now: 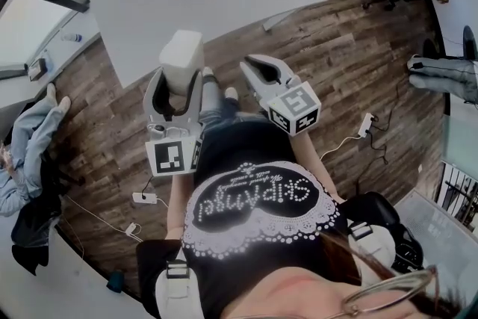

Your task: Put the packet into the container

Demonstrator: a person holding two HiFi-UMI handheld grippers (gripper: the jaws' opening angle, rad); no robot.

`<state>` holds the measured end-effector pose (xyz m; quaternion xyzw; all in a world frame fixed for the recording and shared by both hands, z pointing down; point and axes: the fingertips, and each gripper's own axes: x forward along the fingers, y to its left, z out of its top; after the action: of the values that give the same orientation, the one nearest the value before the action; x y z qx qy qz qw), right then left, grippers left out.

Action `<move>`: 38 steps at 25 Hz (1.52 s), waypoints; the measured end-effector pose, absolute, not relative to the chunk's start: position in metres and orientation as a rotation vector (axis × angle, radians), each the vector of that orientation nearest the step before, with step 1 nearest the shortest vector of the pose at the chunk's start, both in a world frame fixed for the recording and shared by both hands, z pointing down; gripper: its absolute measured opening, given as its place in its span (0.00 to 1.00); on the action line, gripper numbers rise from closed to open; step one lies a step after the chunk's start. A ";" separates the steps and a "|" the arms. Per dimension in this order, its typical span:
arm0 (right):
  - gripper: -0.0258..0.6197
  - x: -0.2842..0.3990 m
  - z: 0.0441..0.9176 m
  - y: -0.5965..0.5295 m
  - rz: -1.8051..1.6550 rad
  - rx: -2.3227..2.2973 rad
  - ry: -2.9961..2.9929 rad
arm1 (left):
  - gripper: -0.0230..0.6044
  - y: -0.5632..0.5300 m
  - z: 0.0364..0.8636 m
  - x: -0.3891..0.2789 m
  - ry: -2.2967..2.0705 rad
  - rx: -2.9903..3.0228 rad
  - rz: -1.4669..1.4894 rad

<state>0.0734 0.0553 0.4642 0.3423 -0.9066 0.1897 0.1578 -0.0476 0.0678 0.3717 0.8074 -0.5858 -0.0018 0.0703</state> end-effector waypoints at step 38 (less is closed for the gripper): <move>0.10 0.045 0.450 -0.043 0.563 1.197 -2.530 | 0.45 -0.042 0.382 -0.102 -1.614 2.502 0.072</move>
<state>0.0449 -0.0432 0.4502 0.4149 -0.8772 0.1951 0.1427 -0.1015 -0.0422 0.3817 0.8372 -0.5403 0.0241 0.0816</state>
